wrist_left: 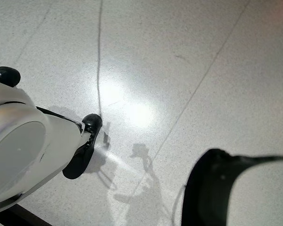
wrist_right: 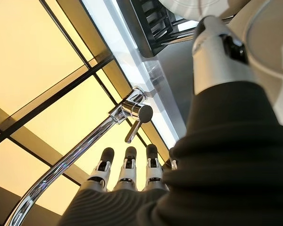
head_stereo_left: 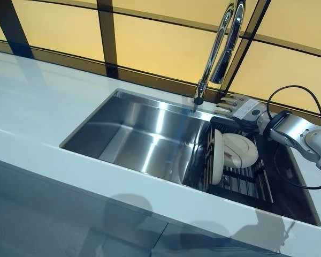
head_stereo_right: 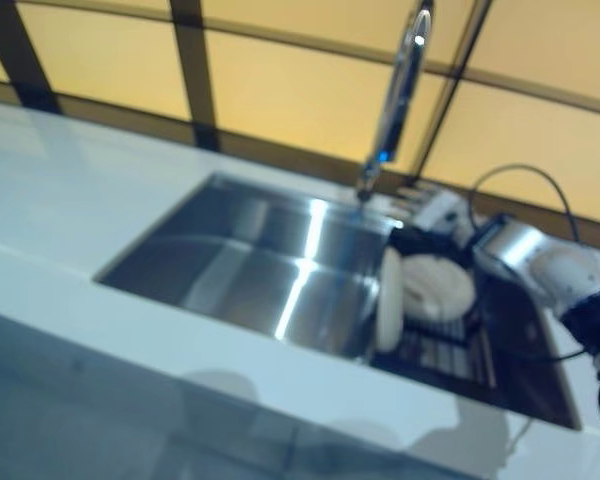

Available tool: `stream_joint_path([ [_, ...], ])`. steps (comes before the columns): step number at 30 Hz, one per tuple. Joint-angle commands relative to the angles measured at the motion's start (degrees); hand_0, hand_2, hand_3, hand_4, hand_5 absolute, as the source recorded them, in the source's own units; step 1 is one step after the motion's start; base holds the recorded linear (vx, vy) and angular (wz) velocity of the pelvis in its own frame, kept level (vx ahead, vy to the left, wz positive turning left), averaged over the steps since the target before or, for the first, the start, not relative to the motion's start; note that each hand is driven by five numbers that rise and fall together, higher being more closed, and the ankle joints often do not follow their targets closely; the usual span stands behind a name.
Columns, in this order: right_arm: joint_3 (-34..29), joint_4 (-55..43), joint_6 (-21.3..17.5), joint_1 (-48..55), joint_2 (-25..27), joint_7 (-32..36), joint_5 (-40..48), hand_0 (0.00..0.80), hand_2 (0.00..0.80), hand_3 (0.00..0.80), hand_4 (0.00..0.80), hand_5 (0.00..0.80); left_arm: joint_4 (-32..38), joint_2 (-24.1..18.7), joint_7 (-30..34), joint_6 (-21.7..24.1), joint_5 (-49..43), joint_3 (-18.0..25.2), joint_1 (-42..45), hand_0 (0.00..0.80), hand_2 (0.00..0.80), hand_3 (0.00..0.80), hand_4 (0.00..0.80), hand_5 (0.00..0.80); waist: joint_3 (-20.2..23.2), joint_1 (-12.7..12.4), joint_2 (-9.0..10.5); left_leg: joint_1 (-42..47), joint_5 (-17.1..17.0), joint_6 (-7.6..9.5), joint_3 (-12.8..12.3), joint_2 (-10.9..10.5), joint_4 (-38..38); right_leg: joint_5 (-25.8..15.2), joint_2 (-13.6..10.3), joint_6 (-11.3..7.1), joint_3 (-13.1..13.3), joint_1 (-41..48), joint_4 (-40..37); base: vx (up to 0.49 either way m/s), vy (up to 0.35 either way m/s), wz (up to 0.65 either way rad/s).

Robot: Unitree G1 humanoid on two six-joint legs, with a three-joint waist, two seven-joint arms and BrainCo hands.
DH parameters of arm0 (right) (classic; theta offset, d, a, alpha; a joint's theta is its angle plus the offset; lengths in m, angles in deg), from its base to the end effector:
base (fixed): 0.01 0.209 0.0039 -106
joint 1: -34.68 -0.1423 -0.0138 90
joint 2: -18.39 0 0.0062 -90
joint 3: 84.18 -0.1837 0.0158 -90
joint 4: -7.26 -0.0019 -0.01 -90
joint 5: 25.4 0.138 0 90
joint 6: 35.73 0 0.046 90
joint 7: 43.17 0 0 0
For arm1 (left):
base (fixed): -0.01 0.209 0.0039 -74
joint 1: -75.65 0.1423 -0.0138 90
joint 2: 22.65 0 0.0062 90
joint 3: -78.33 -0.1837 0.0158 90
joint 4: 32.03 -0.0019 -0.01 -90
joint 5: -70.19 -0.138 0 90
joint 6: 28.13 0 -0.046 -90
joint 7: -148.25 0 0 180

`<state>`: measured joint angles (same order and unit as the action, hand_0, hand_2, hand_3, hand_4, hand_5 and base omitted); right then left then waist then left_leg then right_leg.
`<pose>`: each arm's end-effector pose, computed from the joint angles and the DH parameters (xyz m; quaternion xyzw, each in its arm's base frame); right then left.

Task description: Take plates into dishwasher

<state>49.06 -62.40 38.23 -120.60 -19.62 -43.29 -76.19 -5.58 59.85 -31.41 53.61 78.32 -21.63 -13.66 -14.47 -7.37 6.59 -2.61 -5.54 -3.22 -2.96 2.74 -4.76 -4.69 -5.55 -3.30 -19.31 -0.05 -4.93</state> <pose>0.3010 -0.2483 0.2869 -0.8990 -0.2086 0.0423 0.3826 0.0812 0.2760 -0.0947 0.1508 0.5888 0.0812 0.7900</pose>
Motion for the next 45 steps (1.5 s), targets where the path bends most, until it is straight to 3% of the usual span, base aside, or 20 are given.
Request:
stream_joint_path([
  [1, 1.43, -0.54, -0.18, -4.17, 1.23, -0.01, 2.02, 0.0, 0.0, 0.0, 0.0, 0.0, -0.74, -1.42, -0.93, 0.51, 0.79, -0.71, -1.23, 0.0, 0.0, 0.0, 0.0, 0.0, 0.96, -1.22, 1.11, 0.79, 4.72, 1.48, 0.45, -0.72, -0.24, 1.14, -1.28, -5.42, 1.75, 1.07, 0.72, 0.0, 0.0, 0.0],
  [45, -0.57, -1.32, -3.32, 2.67, -4.0, 2.55, 2.37, 0.0, 0.0, 0.0, 0.0, 0.0, -0.93, -0.75, -0.38, 1.55, 1.13, -0.99, -2.64, 0.0, 0.0, 0.0, 0.0, 0.0, -0.98, -1.32, 0.1, 0.12, 4.47, 1.61, -0.08, -0.7, -0.24, 0.99, -1.49, -5.12, 1.77, -0.24, 1.31, -0.001, 0.0, 0.0],
])
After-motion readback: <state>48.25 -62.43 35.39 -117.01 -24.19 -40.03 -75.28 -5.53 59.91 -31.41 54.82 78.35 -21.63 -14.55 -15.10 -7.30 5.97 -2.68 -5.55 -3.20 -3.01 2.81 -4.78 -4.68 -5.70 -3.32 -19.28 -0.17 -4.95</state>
